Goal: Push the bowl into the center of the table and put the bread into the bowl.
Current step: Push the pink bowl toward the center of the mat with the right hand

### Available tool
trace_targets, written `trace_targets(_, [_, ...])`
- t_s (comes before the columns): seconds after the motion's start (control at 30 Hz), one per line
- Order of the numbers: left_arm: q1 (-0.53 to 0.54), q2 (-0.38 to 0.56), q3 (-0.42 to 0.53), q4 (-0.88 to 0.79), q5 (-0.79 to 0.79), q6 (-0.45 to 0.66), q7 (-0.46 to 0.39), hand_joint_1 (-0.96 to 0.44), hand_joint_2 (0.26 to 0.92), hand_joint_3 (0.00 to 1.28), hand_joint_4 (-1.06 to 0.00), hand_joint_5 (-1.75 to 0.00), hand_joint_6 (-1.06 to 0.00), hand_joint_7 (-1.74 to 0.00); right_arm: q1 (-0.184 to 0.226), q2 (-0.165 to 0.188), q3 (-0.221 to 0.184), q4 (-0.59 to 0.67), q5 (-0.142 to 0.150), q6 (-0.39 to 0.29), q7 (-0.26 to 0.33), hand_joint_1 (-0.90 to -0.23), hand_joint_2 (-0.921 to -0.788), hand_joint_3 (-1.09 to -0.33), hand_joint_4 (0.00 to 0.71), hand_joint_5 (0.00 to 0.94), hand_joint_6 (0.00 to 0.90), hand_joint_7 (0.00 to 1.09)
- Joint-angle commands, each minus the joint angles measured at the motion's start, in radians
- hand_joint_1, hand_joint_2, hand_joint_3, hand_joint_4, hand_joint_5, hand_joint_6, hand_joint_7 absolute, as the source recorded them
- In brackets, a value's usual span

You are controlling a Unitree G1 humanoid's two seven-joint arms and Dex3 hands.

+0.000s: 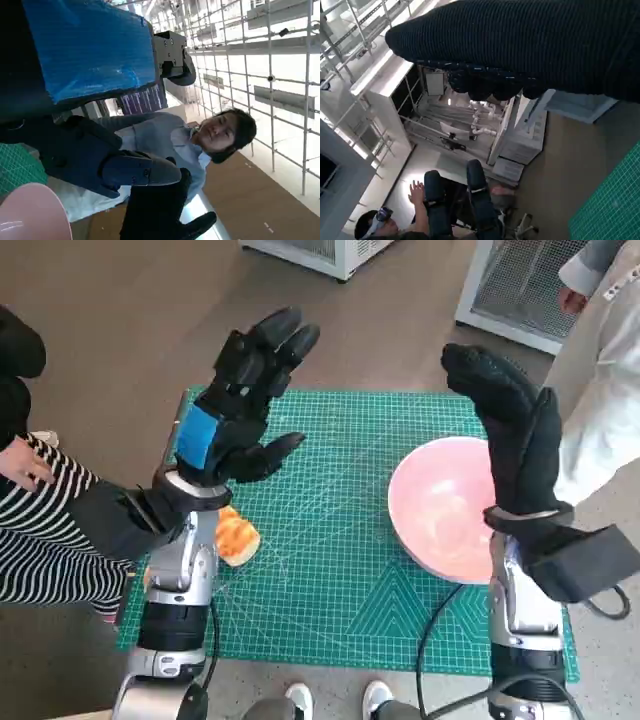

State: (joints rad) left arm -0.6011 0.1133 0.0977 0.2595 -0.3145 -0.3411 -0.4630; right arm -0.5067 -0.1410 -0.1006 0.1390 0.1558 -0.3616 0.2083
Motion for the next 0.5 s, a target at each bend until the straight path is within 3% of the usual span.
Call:
trace_targets(0.03, [-0.004,0.002,0.002,-0.005,-0.006,0.01,-0.003,-0.44,0.916,0.26,-0.08,-0.29,0.0,-0.58,0.024,-0.001,-0.003,0.005,0.015,0.011,0.012,-0.677,-0.921,-0.701,0.151,0.002,0.017,0.52])
trace_targets(0.5, [0.003,-0.002,-0.001,-0.015,-0.008,0.017,-0.002,-0.43,0.921,0.26,-0.09,-0.28,0.0,-0.6,0.036,0.003,-0.003,-0.019,0.015,0.023,0.008,-0.683,-0.921,-0.691,0.151,0.001,0.019,0.52])
